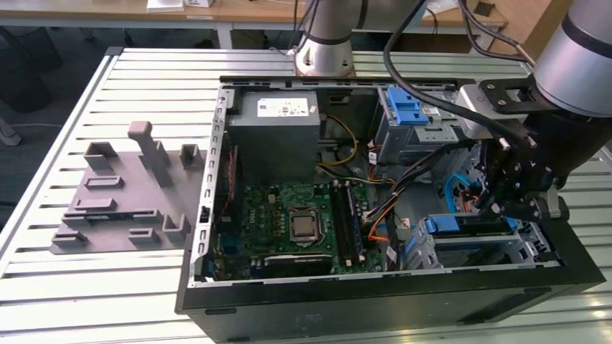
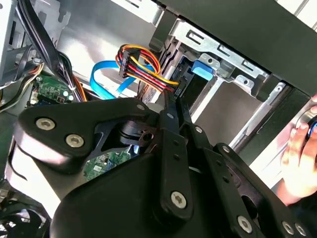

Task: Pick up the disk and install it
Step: 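Insert the first disk wire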

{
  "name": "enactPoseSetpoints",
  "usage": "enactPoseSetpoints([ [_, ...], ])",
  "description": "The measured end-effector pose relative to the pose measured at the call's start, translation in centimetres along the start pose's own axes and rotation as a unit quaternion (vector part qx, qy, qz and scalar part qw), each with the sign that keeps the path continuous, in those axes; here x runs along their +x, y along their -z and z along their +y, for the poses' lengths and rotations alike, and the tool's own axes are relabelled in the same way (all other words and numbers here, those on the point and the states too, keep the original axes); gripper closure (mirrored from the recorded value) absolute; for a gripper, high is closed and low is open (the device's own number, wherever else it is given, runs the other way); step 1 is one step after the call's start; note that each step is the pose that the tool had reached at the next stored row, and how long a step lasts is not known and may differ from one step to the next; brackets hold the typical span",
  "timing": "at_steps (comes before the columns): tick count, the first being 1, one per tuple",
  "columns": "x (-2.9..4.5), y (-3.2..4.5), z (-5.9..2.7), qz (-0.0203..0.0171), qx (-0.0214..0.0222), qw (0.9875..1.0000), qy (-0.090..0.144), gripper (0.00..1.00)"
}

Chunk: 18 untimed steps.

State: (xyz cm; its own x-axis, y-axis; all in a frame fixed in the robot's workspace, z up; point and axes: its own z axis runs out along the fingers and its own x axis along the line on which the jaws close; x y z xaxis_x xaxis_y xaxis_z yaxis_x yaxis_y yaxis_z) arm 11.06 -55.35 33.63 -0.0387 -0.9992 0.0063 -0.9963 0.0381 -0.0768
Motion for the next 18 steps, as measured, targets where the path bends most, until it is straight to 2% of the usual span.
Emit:
enactPoseSetpoints([
  [9,0.07,-0.21,0.13,-0.0001,0.0030,1.0000,0.001,0.84],
  [18,0.09,-0.62,0.25,0.0001,0.0031,1.0000,0.001,0.84],
])
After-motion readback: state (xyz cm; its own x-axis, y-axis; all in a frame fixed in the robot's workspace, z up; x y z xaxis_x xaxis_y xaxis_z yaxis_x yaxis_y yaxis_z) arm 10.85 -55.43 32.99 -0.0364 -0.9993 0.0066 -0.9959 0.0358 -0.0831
